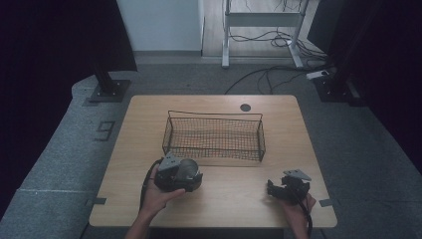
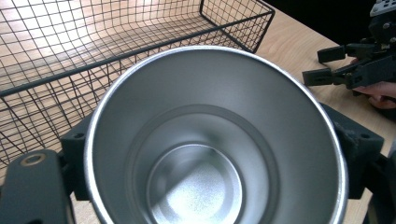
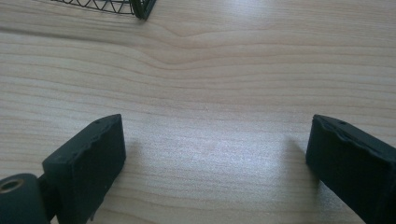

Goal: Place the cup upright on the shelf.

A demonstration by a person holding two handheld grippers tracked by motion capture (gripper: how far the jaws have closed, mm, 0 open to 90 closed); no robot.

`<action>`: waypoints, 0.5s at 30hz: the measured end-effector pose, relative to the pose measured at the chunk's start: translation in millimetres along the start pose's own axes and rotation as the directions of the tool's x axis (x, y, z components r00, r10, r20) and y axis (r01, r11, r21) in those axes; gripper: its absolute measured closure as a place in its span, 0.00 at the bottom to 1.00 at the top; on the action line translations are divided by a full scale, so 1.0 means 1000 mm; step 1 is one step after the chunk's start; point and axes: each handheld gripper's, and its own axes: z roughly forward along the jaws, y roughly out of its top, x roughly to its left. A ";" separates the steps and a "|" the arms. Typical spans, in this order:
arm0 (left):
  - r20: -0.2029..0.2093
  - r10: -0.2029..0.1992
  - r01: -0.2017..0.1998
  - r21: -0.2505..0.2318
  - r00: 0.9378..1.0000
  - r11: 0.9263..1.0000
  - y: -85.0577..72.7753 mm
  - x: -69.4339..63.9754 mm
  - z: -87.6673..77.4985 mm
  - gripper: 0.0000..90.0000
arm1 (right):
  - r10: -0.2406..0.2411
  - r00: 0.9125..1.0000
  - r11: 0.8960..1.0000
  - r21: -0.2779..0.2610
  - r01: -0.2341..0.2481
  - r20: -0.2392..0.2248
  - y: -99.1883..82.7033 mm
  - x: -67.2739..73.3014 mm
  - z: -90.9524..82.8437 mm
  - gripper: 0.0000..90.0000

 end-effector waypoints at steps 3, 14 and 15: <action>0.003 0.000 0.000 -0.006 1.000 1.000 0.004 0.001 -0.002 0.16 | 0.001 1.000 1.000 -0.001 -0.001 0.001 0.000 0.000 0.000 0.05; 0.003 0.009 -0.009 -0.025 1.000 1.000 0.016 -0.001 -0.009 0.16 | -0.003 1.000 1.000 -0.004 0.003 0.000 0.000 0.000 0.000 0.07; 0.002 0.010 -0.010 -0.026 1.000 1.000 0.017 -0.001 -0.009 0.16 | -0.003 1.000 1.000 -0.004 0.003 -0.001 0.000 0.000 0.000 0.07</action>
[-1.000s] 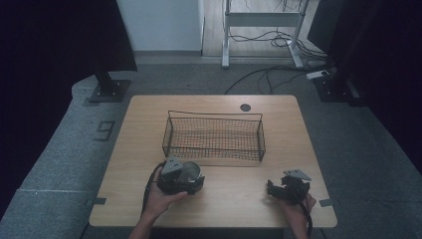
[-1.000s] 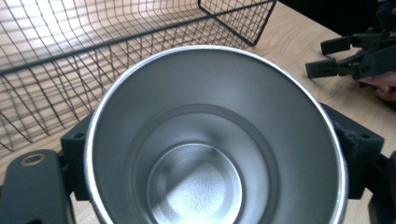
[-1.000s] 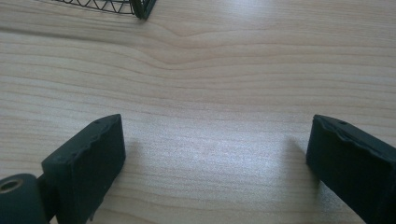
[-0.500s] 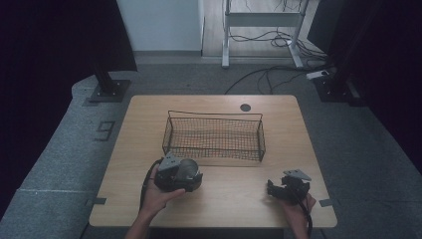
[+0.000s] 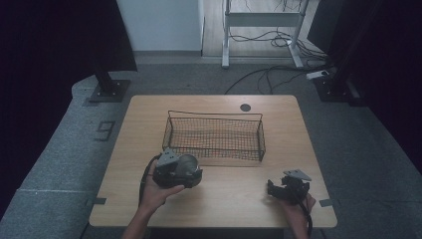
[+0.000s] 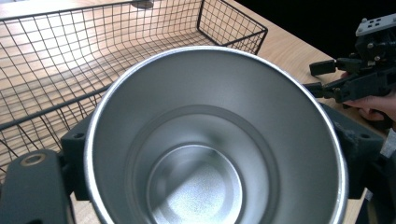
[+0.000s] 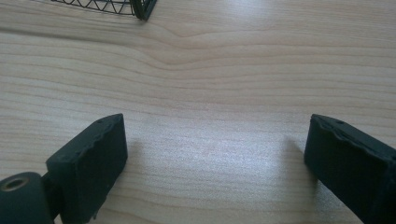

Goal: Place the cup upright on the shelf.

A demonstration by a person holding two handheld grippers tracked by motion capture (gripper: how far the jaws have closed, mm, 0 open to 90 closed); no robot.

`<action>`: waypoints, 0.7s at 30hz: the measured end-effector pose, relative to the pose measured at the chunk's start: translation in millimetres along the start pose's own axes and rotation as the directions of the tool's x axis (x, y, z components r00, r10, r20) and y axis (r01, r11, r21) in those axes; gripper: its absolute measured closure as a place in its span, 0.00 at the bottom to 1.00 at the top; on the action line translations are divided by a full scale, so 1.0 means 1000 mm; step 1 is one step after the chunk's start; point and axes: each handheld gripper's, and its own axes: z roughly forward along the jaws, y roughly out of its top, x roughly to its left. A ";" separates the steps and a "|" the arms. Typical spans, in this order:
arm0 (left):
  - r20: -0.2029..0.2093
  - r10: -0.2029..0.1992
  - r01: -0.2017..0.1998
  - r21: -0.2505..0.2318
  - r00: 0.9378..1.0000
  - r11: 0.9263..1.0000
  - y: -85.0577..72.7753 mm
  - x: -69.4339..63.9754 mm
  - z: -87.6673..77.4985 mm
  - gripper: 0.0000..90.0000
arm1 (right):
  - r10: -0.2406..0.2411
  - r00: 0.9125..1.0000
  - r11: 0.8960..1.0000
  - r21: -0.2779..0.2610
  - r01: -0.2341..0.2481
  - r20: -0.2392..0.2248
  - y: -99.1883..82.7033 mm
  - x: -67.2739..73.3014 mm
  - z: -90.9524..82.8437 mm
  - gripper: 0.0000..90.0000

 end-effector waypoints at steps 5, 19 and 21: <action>-0.003 0.006 -0.006 0.000 1.000 1.000 0.004 0.001 0.000 0.16 | -0.003 1.000 1.000 -0.003 0.003 -0.003 0.000 0.000 0.000 0.08; 0.004 0.038 -0.038 -0.011 0.999 0.999 0.016 0.000 0.000 0.16 | -0.003 1.000 1.000 -0.004 0.003 -0.004 0.000 0.000 0.000 0.08; 0.001 0.038 -0.038 -0.016 0.999 0.999 0.020 0.000 -0.001 0.16 | -0.003 1.000 1.000 -0.004 0.003 -0.004 0.000 0.000 0.000 0.08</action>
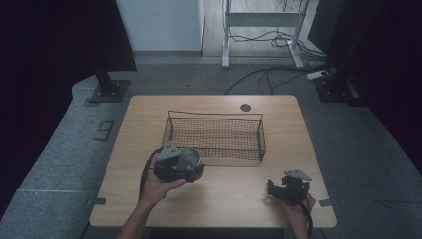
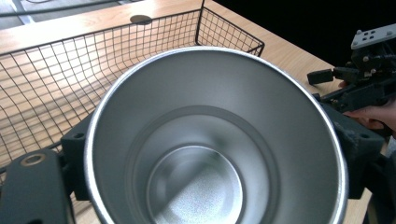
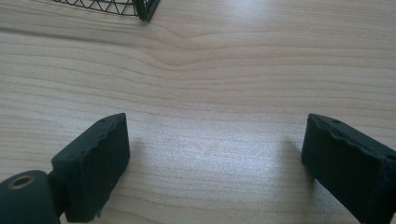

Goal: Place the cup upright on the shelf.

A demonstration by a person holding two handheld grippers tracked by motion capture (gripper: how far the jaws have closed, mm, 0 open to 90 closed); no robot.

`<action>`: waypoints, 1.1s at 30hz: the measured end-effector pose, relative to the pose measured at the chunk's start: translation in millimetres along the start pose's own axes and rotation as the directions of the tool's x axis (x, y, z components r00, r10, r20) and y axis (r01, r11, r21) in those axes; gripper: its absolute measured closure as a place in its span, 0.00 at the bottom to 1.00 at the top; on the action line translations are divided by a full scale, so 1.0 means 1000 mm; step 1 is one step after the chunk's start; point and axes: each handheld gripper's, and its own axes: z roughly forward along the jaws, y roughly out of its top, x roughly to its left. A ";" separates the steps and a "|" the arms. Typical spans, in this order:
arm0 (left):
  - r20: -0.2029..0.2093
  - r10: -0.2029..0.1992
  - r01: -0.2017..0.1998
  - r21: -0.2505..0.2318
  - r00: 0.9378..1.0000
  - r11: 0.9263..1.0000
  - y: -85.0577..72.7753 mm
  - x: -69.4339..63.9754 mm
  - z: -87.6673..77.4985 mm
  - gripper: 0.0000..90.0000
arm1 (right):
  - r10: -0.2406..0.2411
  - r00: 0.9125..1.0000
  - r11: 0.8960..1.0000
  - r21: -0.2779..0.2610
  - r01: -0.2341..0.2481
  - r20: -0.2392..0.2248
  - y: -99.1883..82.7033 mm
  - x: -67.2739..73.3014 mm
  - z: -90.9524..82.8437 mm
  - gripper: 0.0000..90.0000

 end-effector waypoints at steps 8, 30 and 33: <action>0.004 0.004 -0.004 0.009 1.000 1.000 0.005 0.003 0.002 0.16 | 0.000 1.000 1.000 0.000 0.000 0.000 0.000 0.000 0.000 0.08; 0.003 -0.003 0.003 0.001 1.000 1.000 0.022 0.011 0.009 0.16 | 0.003 1.000 1.000 -0.002 -0.003 0.001 0.000 0.000 0.000 0.09; 0.004 -0.014 0.014 0.000 1.000 1.000 0.024 0.014 0.010 0.16 | 0.003 1.000 1.000 -0.001 -0.003 0.001 0.000 0.000 0.000 0.09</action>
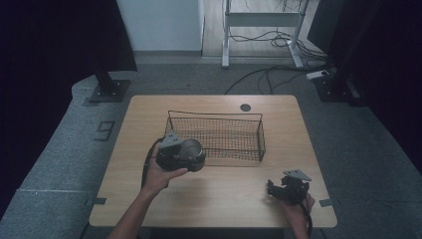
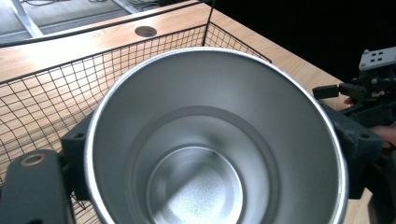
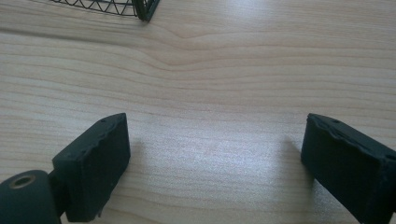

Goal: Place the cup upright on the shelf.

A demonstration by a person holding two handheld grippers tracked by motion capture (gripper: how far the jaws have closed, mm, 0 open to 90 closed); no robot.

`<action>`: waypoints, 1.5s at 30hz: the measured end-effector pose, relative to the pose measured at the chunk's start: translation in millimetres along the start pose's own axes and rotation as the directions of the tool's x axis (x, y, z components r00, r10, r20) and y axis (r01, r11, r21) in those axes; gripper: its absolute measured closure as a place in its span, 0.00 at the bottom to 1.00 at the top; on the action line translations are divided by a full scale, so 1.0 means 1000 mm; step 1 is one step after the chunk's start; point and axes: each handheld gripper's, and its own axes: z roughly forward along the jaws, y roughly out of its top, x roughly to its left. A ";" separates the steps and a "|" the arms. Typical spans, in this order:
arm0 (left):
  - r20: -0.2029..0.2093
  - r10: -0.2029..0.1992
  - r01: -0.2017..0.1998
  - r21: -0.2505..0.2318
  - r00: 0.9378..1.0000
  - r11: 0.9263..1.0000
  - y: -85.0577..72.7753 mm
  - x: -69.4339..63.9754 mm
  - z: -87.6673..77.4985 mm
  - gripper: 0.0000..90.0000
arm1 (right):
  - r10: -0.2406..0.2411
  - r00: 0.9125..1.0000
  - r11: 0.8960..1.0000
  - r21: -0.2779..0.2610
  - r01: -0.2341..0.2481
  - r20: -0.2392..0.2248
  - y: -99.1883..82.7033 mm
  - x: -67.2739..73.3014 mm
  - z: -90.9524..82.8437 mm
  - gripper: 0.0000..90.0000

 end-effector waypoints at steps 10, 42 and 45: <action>-0.017 -0.002 0.002 -0.008 1.000 1.000 0.006 0.005 0.000 0.16 | 0.000 1.000 1.000 0.000 0.000 0.001 0.000 0.000 0.000 0.09; -0.026 -0.012 0.011 -0.008 1.000 1.000 0.021 0.017 0.013 0.16 | 0.002 1.000 1.000 -0.001 -0.002 0.001 0.000 0.000 0.000 0.09; -0.033 -0.010 0.009 -0.005 0.999 1.000 0.024 0.020 0.016 0.16 | 0.002 1.000 1.000 -0.001 -0.002 0.002 0.000 0.000 0.000 0.09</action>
